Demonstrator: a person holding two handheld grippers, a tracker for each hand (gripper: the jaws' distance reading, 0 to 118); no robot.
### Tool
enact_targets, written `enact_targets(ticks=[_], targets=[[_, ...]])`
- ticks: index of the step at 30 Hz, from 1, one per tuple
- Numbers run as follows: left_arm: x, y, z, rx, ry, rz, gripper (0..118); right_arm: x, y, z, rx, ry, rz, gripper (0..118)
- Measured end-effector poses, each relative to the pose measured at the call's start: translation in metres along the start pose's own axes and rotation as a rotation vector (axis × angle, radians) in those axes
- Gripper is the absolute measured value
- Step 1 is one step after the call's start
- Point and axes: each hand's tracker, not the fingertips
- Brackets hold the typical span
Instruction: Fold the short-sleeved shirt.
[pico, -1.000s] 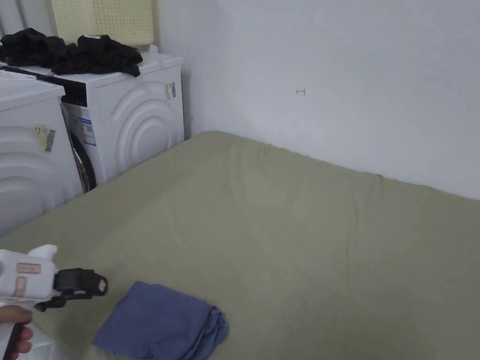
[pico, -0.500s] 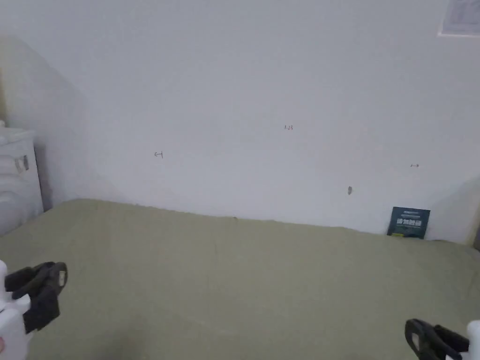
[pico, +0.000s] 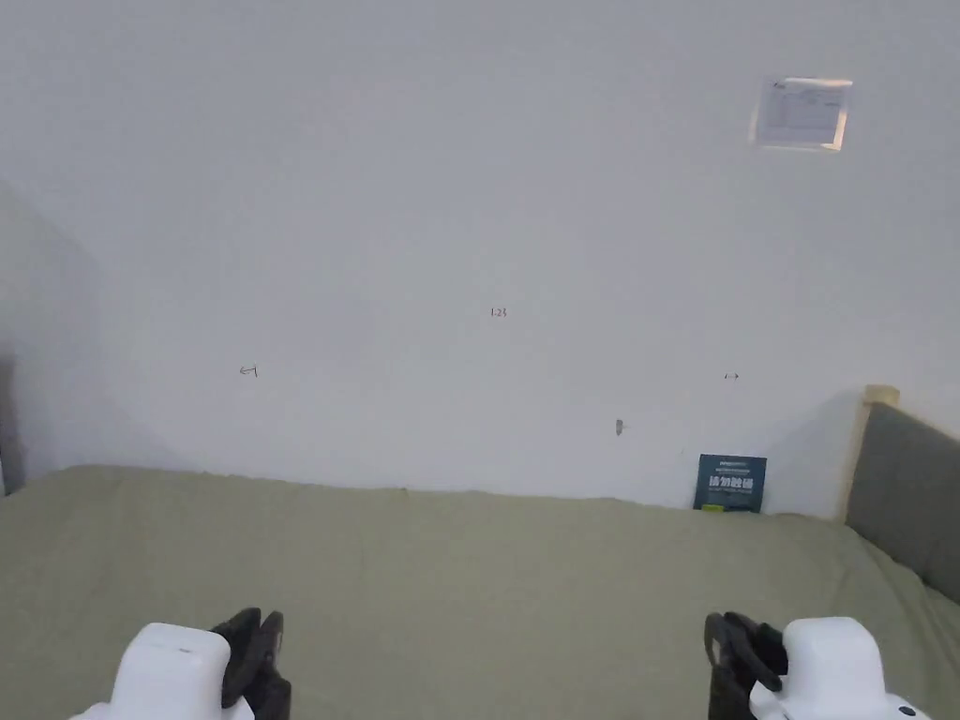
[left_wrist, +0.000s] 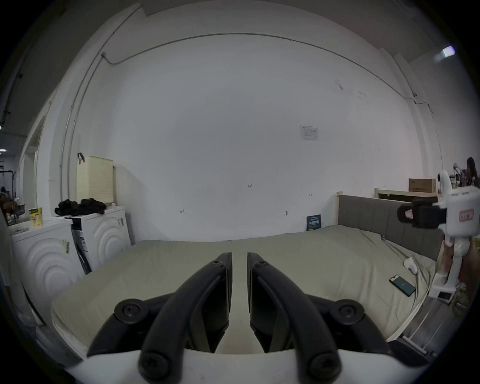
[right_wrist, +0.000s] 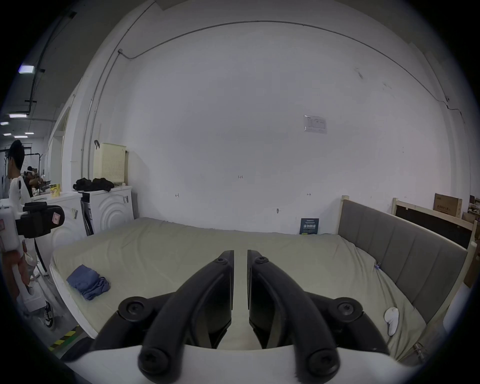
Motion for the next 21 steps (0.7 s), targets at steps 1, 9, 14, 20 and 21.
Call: enact_targets(ticks=[1,9,14,20,21], targets=[[0.001,0.002,-0.002,-0.003,0.002,-0.001,12,0.001,-0.002,0.001,0.010,0.004,-0.006,12],[0.006,0.019,-0.012,0.015,-0.017,0.006,12,0.001,-0.006,0.005,0.027,0.011,-0.004,13],[0.009,0.022,-0.013,0.035,-0.008,0.001,13,-0.003,-0.005,0.006,0.023,0.002,0.005,18],[0.008,0.020,-0.014,0.034,-0.024,0.017,87,-0.010,-0.004,0.005,0.010,-0.011,0.052,71],[0.008,0.018,-0.014,0.038,-0.028,0.016,91,-0.011,-0.004,0.004,0.011,-0.019,0.060,79]])
